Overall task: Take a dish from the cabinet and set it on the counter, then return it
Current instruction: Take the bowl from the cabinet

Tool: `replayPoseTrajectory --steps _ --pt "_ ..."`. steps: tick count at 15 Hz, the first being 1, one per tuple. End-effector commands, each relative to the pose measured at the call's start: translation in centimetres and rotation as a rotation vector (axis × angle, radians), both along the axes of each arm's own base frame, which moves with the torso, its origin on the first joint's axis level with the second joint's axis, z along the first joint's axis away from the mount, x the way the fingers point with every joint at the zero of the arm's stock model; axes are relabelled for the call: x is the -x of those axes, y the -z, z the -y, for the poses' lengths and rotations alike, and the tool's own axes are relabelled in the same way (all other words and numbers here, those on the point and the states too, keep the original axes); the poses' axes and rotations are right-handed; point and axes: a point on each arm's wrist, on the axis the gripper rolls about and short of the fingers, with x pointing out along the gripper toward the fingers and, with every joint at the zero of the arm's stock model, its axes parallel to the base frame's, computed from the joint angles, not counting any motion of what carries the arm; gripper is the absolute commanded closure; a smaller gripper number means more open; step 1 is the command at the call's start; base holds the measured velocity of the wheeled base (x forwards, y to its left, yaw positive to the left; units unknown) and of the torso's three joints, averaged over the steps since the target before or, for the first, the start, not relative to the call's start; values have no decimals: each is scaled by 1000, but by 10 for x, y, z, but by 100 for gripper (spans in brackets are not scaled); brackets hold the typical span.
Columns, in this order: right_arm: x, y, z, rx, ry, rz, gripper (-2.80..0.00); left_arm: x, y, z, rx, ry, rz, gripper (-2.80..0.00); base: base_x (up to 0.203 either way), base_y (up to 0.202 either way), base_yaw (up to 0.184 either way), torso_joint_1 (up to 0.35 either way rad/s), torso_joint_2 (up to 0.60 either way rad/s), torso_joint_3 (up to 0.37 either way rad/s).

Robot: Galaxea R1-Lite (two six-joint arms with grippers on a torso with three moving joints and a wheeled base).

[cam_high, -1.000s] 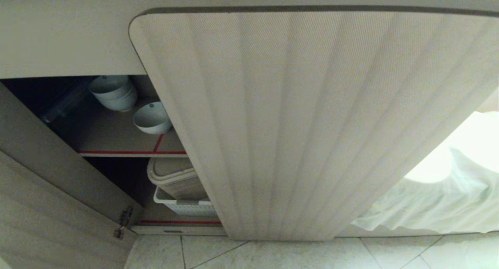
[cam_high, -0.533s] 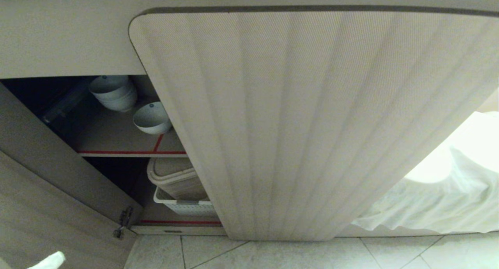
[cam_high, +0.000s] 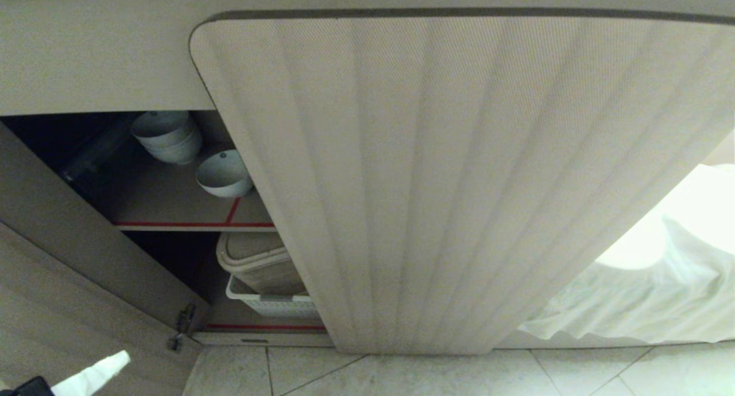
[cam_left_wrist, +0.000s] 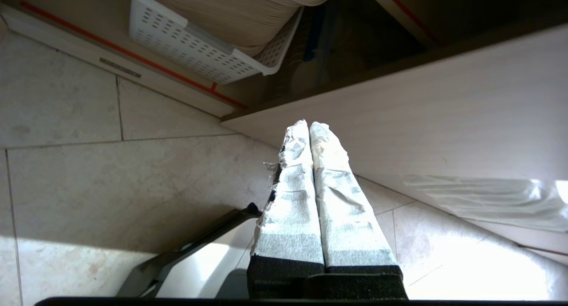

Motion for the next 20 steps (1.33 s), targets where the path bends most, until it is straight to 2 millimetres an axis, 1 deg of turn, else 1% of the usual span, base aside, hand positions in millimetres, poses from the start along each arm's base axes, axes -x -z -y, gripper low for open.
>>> replayPoseTrajectory --steps 1,6,10,11,13,20 --pt "0 0 0 0 -1 0 0 -23 4 0 6 -3 -82 0 0 0 0 0 0 0" --pt "0 0 0 0 -1 0 0 -70 3 0 55 -27 -68 0 0 0 0 0 0 0" --pt "0 0 0 0 0 0 0 -103 -6 1 94 -39 -41 0 0 0 0 0 0 0" --pt "0 0 0 0 -1 0 0 -109 -7 1 96 -40 -35 0 0 0 0 0 0 0" --pt "0 0 0 0 -1 0 0 -115 -7 1 95 -40 -9 0 0 0 0 0 0 0" --pt "0 0 0 0 -1 0 0 -113 -4 0 88 -59 -16 0 0 0 0 0 0 0"
